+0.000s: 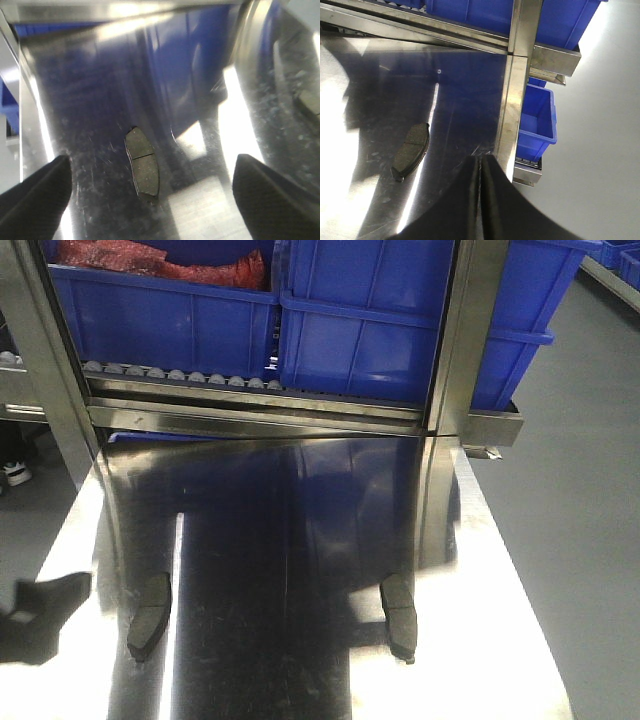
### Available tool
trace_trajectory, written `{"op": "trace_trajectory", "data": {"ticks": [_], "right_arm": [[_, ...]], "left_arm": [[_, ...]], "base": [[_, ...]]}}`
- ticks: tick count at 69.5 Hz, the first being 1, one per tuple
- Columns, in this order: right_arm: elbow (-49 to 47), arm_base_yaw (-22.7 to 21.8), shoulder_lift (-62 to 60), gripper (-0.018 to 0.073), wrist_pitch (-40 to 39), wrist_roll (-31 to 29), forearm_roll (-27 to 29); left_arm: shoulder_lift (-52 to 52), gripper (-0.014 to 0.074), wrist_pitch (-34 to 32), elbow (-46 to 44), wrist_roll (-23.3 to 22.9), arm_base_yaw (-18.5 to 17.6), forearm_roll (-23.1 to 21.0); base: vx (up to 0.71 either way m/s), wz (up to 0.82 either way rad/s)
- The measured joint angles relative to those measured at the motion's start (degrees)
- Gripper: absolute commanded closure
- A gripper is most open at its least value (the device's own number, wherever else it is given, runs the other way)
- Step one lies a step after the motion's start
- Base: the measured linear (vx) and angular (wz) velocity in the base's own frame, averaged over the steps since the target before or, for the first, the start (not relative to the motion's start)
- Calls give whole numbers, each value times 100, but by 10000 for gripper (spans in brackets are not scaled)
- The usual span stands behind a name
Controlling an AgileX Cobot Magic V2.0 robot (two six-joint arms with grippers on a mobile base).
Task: Move and align brake pads A on conveyor
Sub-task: 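Lower the open left gripper over the nearer brake pad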
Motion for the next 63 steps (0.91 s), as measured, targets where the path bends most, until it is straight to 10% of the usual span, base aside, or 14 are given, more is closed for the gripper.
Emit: {"op": "trace_trajectory", "data": {"ticks": [31,63], "right_arm": [[0,0,0,566,0,0,0],[0,0,0,566,0,0,0]], "left_arm": [[2743,-6,384,-1678,-1236,578,359],[4692,6,1051,-2531,-177,732,-716]], "base": [[0,0],[0,0]]}}
